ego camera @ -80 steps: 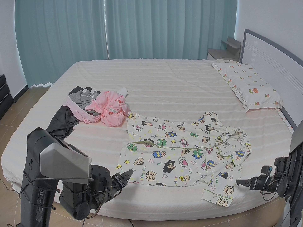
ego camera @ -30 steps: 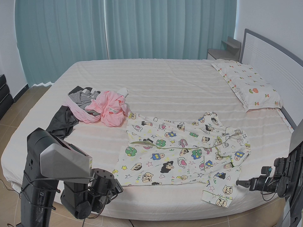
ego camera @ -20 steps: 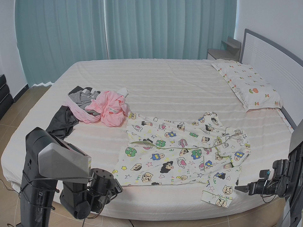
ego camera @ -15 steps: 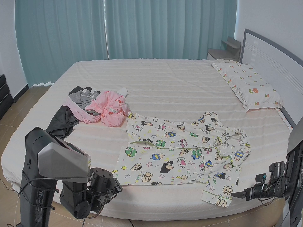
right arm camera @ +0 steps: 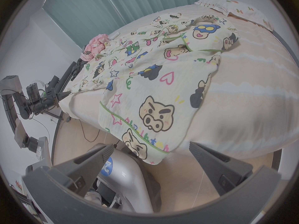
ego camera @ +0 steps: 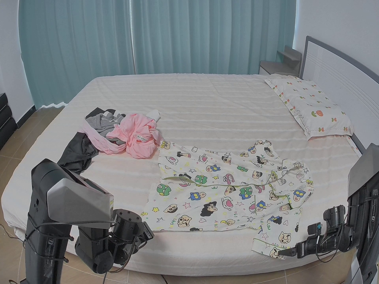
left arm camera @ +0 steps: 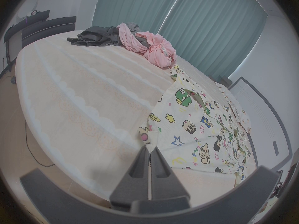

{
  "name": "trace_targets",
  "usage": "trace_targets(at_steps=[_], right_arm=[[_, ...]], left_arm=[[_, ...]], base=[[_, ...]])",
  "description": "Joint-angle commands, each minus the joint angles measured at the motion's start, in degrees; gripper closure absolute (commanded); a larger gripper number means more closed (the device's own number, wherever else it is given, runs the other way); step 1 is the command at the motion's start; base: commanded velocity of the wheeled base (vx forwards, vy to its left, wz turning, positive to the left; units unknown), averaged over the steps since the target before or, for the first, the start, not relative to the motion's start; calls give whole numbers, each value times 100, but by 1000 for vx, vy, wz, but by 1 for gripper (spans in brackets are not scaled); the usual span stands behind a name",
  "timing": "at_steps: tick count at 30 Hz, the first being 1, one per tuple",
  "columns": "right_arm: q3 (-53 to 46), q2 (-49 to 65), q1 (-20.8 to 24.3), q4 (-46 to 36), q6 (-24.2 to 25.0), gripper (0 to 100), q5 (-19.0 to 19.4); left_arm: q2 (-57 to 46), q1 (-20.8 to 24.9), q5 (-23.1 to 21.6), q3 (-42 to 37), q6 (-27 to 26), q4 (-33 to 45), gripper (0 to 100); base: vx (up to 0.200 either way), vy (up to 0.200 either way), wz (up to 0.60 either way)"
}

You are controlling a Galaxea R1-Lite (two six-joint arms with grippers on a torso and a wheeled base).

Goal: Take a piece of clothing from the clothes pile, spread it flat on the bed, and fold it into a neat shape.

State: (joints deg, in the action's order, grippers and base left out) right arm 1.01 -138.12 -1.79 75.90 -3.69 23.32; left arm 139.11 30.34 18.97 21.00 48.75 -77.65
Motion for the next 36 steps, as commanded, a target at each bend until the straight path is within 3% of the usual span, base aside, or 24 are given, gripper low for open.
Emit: trace_targets(at_steps=[1,5,17,18,28,36], right_arm=[[-101,-22,408,48,202,0,-82],[-101,-57,592,268,580,0,-126],[-101,-171,742,593,976,0,-671],[-101,-171,742,602,985,100,-680],[-101,-171,742,558,985,100,-732],[-101,-101,540,408,897,100,-1339]], left_arm=[[-6,-2,2,9,3,-13,100],[-15,-2,2,9,3,-13,100],[2,-2,2,-9,3,-145,100],[2,-2,2,-9,3,-145,100],[2,-2,-7,-35,3,-154,100],[2,16,-25,-88,3,-154,100]], base=[[0,0,0],[0,0,0],[0,0,0],[0,0,0],[0,0,0],[0,0,0]])
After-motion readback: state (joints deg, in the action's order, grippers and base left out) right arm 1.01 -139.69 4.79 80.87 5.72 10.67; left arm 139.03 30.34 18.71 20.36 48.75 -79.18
